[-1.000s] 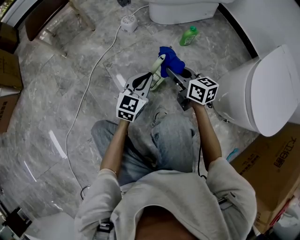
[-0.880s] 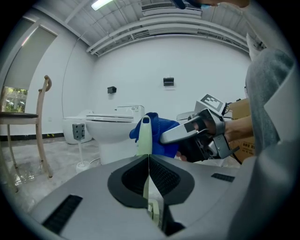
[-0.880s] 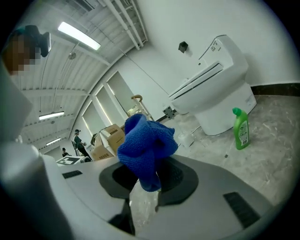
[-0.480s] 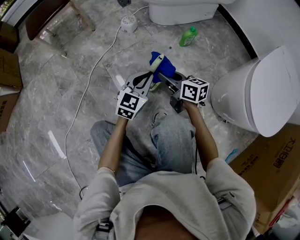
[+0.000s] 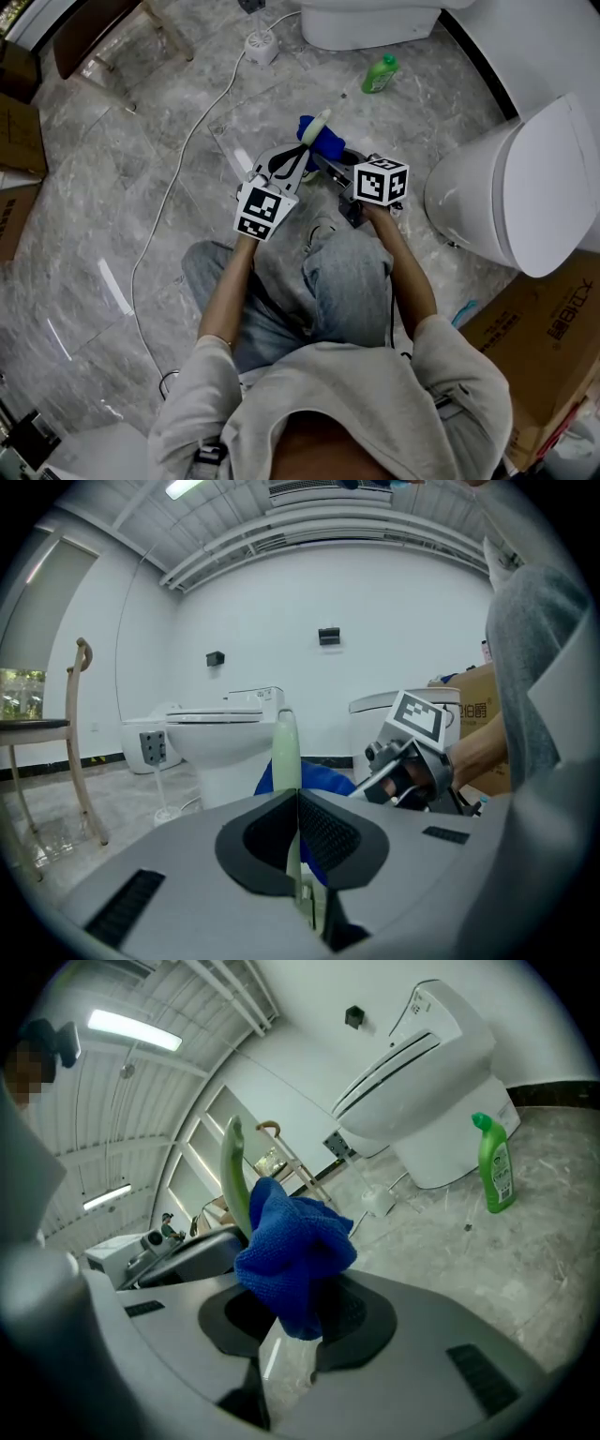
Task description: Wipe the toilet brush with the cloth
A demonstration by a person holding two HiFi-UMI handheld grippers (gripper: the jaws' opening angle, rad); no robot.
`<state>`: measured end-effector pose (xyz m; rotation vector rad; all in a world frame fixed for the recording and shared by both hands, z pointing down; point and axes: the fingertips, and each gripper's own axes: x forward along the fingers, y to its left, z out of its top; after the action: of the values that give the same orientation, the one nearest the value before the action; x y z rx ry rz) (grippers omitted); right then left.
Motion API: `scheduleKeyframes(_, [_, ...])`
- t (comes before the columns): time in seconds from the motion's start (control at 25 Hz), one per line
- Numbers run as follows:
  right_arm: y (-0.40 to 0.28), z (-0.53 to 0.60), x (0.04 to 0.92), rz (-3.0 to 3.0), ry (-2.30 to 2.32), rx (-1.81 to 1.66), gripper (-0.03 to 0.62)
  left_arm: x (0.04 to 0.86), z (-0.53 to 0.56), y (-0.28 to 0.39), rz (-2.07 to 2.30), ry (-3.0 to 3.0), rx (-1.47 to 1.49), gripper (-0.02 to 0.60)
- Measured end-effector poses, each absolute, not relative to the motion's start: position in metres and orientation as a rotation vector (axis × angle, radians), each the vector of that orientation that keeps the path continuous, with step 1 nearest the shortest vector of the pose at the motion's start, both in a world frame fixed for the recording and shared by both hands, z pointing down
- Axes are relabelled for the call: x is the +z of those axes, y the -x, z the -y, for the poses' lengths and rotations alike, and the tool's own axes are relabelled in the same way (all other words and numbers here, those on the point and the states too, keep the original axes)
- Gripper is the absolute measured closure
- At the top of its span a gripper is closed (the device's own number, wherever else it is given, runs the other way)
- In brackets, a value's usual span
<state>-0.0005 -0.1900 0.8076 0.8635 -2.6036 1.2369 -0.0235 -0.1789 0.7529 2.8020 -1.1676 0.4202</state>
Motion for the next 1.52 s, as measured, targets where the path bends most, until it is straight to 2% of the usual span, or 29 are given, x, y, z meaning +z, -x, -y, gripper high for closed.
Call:
scheduleKeyframes(0.92, [-0.001,0.190,0.947,2.282,-0.859,1.203,0.484,0.751,0.180,0.030,1.186,-2.802,0.397,0.561])
scheduleKeyframes(1.32, [-0.023,0.195,0.966,2.259,-0.936,1.061,0.484,0.751,0.180,0.029,1.202,-2.796,0.357,0.561])
scheduleKeyframes(1.52, [-0.033,0.206,0.939,2.350,-1.052,0.983,0.484,0.753,0.182,0.035,1.232,-2.757,0.315,0.561])
